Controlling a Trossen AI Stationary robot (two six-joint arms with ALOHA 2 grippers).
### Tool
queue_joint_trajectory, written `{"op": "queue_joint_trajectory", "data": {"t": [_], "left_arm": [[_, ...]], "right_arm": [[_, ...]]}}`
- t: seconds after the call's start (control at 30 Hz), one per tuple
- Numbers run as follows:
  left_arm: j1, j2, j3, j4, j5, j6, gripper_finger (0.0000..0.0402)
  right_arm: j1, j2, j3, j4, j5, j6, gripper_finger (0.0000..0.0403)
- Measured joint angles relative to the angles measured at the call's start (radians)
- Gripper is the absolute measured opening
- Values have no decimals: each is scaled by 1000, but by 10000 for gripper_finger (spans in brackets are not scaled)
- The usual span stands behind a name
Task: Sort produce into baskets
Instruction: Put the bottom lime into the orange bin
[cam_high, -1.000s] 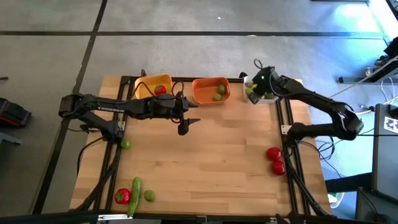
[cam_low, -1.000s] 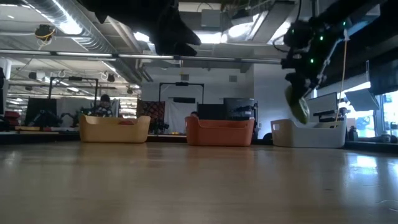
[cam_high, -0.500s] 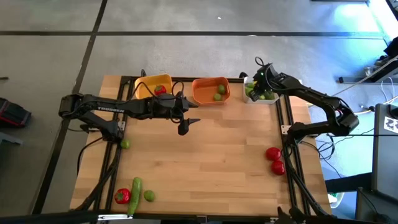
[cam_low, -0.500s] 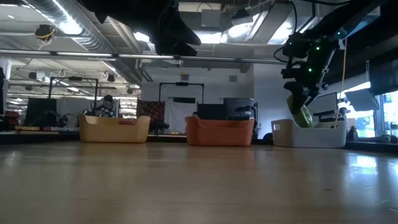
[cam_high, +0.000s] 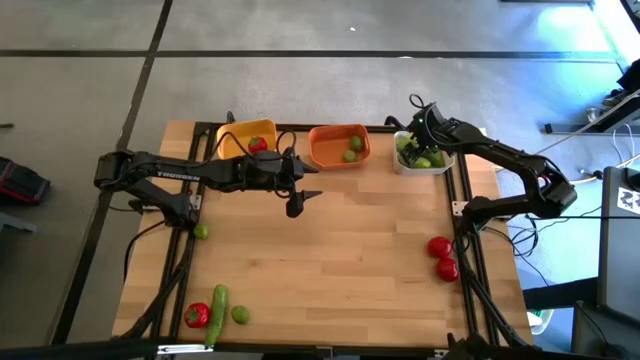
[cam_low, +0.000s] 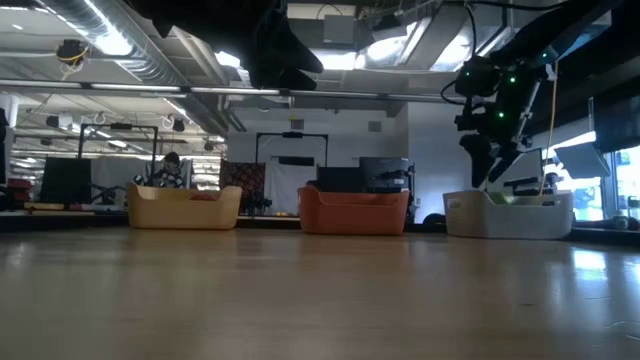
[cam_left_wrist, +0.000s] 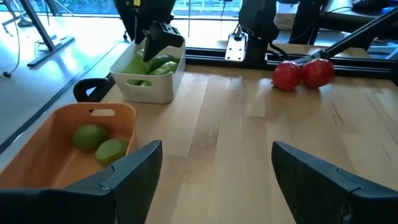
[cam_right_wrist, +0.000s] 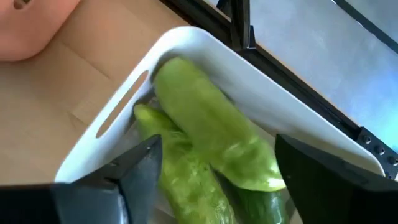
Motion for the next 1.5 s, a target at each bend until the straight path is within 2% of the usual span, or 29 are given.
{"op": "queue_joint_trajectory", "data": {"t": [0.13, 0.27, 0.4, 0.5, 0.63, 0.83, 1.03, 1.23, 1.3, 1.5], "left_arm": [[0, 0, 0, 0, 0, 1, 299], [0, 0, 0, 0, 0, -1, 299], [0, 0, 0, 6, 1, 8, 298], [0, 0, 0, 19, 0, 24, 298], [-2, 0, 0, 21, 2, -35, 299], [-41, 0, 0, -50, 6, -105, 299], [-92, 0, 0, -195, -9, -95, 299], [-197, 0, 0, -215, -9, -151, 298], [-236, -17, 0, -250, 26, -188, 298], [-396, -100, 0, -412, 73, -424, 298]], "right_arm": [[3, -52, 1, 3, -40, -5, 313], [73, -154, 1, 16, -134, 24, 313], [195, -269, 2, 34, -196, 49, 311], [298, -342, 2, 60, -196, 74, 310], [436, -400, 2, 121, -196, 109, 310], [614, -410, 2, 180, -195, 122, 310], [720, -388, 3, 220, -180, 123, 310], [761, -358, 3, 217, -123, 123, 310], [761, -351, 3, 217, -124, 123, 310], [761, -352, 3, 207, -152, 146, 310]]}}
